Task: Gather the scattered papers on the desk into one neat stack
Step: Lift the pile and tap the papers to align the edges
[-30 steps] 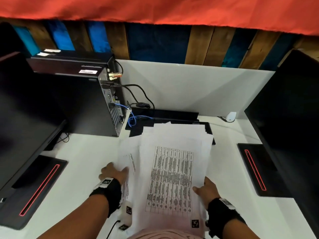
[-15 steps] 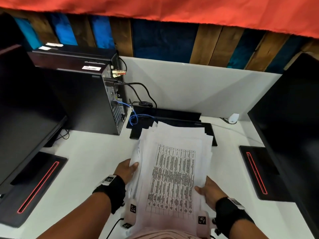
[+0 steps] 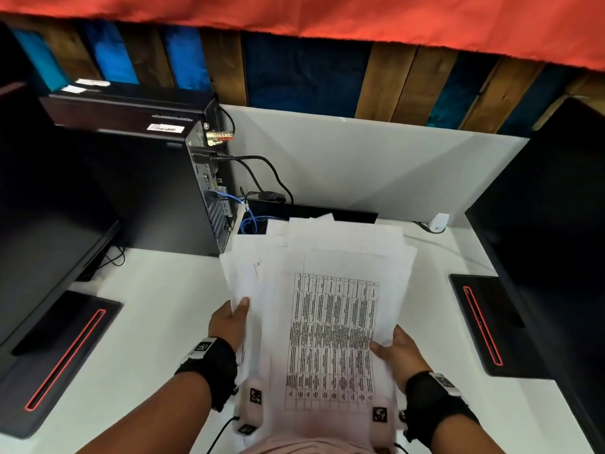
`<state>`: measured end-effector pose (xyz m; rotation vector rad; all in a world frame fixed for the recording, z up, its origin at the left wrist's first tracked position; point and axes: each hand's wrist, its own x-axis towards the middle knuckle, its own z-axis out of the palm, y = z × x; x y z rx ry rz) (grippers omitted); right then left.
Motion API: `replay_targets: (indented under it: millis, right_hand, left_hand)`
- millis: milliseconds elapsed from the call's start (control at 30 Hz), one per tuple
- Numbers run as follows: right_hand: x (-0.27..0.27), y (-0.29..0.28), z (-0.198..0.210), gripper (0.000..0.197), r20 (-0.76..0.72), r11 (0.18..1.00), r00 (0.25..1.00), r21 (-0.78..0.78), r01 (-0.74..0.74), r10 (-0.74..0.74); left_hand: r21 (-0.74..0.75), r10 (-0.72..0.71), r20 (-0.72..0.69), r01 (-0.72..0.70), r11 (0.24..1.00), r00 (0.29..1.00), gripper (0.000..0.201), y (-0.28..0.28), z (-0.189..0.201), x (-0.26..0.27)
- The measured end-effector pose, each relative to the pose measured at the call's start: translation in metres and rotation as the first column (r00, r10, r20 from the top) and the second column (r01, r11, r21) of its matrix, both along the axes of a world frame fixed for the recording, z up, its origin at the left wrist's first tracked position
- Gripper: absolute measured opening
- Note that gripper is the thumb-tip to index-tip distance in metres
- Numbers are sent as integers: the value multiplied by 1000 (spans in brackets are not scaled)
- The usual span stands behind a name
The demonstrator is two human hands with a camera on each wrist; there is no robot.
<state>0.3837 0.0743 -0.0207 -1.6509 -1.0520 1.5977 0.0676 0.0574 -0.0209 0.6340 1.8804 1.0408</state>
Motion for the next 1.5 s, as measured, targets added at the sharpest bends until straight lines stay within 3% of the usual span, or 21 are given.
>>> replay_targets:
  millis: [100, 267, 300, 400, 433, 533, 633, 733, 800, 900, 1000, 1067, 1167, 1267, 1333, 1400, 1500]
  right_hand:
    - [6, 5, 8, 37, -95, 999, 995, -35, -3, 0]
    - [7, 6, 18, 37, -246, 993, 968, -84, -78, 55]
    - [8, 6, 19, 44, -278, 992, 959, -93, -84, 55]
    - [12, 5, 16, 93, -337, 988, 940, -117, -100, 55]
    - [13, 4, 14, 97, -350, 986, 934, -123, -115, 65]
    - [12, 4, 17, 66, -415, 981, 906, -120, -150, 87]
    - [11, 5, 24, 80, -382, 985, 919, -95, -145, 98]
    - [16, 7, 33, 87, -377, 996, 925, -56, -72, 46]
    - [21, 8, 37, 92, -425, 998, 905, -55, -20, -5]
    - [16, 11, 39, 94, -427, 999, 904, -50, -16, -7]
    - [2, 15, 50, 92, -367, 999, 930, -45, -25, 6]
    - [0, 18, 63, 100, -410, 997, 910, 4, 74, -66]
    - [2, 24, 96, 84, -408, 958, 903, 180, 223, -133]
    - [3, 41, 131, 50, -232, 869, 954, 414, 273, -189]
    - [1, 57, 152, 43, -73, 803, 979, 562, 196, -188]
    - [-4, 68, 168, 37, 45, 784, 991, 616, 75, -130]
    - [-14, 78, 172, 35, 52, 781, 999, 624, -34, 2]
  left_hand:
    - [116, -11, 108, -1, 993, 994, 26, 0, 22, 5]
    - [153, -96, 226, 62, 986, 969, 22, 13, 35, 14]
    - [156, -99, 235, 63, 986, 967, 22, 13, 37, 13]
    - [179, -107, 296, 55, 982, 949, 24, 10, 40, 12]
    - [181, -126, 340, 66, 981, 932, 26, 8, 42, 13]
    - [175, -134, 467, 57, 983, 874, 44, 0, 53, 25]
    - [244, -193, 506, 75, 967, 841, 74, -5, 62, 30]
    - [212, -261, 562, 168, 963, 785, 107, -12, 68, 28]
    - [218, -305, 546, 219, 951, 781, 96, -17, 68, 24]
    - [268, -522, 385, 449, 853, 761, 85, -22, 63, 31]
    - [268, -446, 293, 375, 887, 846, 69, -16, 57, 35]
    - [302, -380, 331, 285, 910, 864, 74, -11, 51, 31]
    - [299, -363, 352, 264, 917, 862, 84, -7, 45, 26]
    - [297, -395, 346, 299, 907, 851, 80, -7, 45, 29]
    - [314, -411, 351, 308, 898, 841, 87, -7, 43, 30]
    - [319, -417, 353, 311, 895, 837, 88, -6, 43, 31]
    - [303, -429, 344, 334, 893, 835, 88, -5, 40, 30]
